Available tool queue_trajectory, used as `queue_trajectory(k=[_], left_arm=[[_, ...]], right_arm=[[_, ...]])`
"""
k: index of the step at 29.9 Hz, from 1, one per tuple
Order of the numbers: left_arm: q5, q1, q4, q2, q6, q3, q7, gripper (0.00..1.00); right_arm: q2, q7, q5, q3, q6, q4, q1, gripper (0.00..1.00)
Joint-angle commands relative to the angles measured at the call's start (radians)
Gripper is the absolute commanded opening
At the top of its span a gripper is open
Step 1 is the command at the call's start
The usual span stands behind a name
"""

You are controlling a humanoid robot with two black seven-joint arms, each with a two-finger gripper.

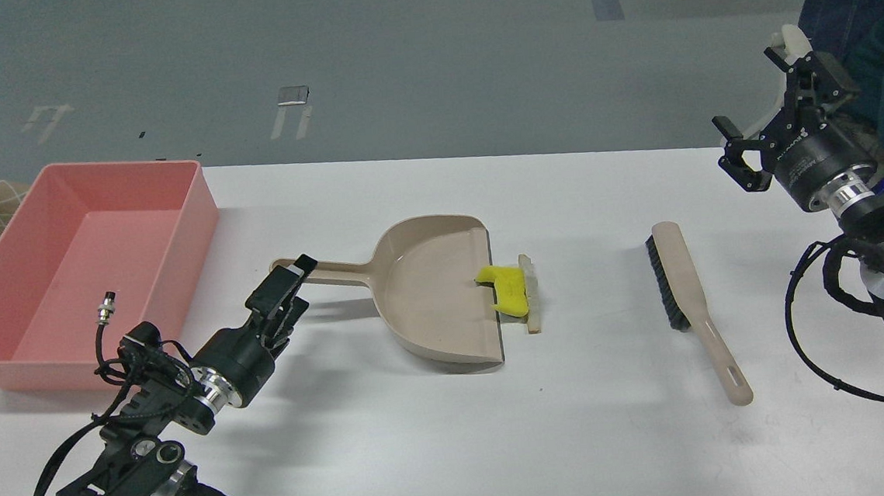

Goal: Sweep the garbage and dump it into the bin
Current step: 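Lower the left gripper to the dustpan handle and grasp it, then move the right gripper down to the brush handle and grasp it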

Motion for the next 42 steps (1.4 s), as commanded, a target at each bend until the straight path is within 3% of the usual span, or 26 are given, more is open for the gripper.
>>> queue_trajectory(k=[1, 7, 12, 17, 18, 20, 22, 26, 33, 42], left_arm=[[0.001, -0.034, 0.052, -0.030, 0.005, 0.002, 0.001, 0.95], [0.001, -0.077, 0.103, -0.052, 0.025, 0.015, 0.001, 0.92], [-0.001, -0.103, 0.115, -0.053, 0.052, 0.075, -0.002, 0.82], [-0.001, -0.110, 0.118, -0.053, 0.056, 0.077, 0.001, 0.49], [-0.001, -0.110, 0.118, -0.053, 0.056, 0.077, 0.001, 0.49], [-0.001, -0.114, 0.118, -0.053, 0.056, 0.078, 0.006, 0.26], [0.001, -0.115, 0.120, -0.052, 0.056, 0.078, 0.007, 0.14], [0.001, -0.115, 0.118, -0.050, 0.056, 0.078, 0.024, 0.01], [-0.001, -0.126, 0.118, -0.050, 0.056, 0.078, 0.039, 0.00], [-0.001, -0.129, 0.117, -0.047, 0.049, 0.078, 0.045, 0.00]], right_arm=[[0.000, 0.001, 0.000, 0.000, 0.000, -0.002, -0.006, 1.00], [0.000, 0.001, 0.000, 0.000, 0.000, -0.002, -0.006, 1.00], [0.000, -0.001, -0.002, 0.000, -0.001, 0.000, -0.006, 1.00], [0.000, -0.001, 0.000, 0.001, -0.017, 0.000, -0.004, 1.00], [0.000, -0.001, 0.000, 0.001, -0.017, 0.000, -0.004, 1.00], [0.000, -0.001, 0.000, 0.000, -0.017, 0.001, -0.004, 1.00], [0.000, -0.001, 0.000, 0.000, -0.017, 0.001, -0.006, 1.00], [0.000, -0.001, 0.000, 0.000, -0.014, 0.006, -0.006, 1.00], [-0.032, -0.002, -0.029, -0.022, -0.001, 0.024, -0.028, 1.00], [-0.358, -0.015, -0.224, -0.254, 0.003, 0.288, -0.055, 1.00]])
